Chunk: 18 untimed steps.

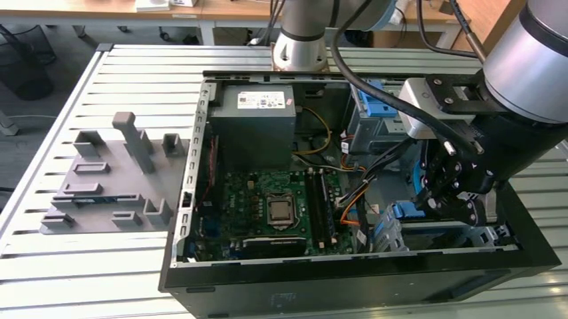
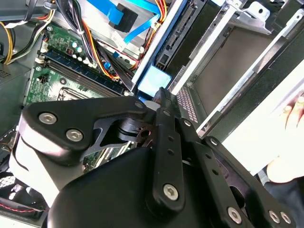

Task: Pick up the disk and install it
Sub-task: 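Insert the first disk wire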

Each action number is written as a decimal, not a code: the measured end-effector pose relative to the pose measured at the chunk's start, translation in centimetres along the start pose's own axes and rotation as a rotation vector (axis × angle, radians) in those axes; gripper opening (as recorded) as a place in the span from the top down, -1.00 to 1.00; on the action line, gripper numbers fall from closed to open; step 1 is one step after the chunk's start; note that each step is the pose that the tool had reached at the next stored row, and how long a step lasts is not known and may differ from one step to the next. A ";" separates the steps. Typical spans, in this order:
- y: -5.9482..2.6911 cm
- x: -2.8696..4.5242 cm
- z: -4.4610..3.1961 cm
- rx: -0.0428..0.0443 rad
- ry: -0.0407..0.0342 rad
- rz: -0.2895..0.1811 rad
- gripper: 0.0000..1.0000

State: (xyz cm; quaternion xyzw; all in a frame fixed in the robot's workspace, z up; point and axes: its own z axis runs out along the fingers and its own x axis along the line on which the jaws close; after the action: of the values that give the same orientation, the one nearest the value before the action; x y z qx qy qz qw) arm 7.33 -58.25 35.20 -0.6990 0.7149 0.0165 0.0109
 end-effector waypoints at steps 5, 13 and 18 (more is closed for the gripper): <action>0.00 0.00 0.01 0.0000 0.0000 0.000 0.76; -0.25 -0.01 0.02 0.0000 -0.0001 0.000 0.76; -1.36 -0.05 0.01 -0.0001 -0.0001 0.000 0.76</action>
State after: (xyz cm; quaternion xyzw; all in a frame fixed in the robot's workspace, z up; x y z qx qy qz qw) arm 8.69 -58.23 35.18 -0.6990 0.7149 0.0166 0.0109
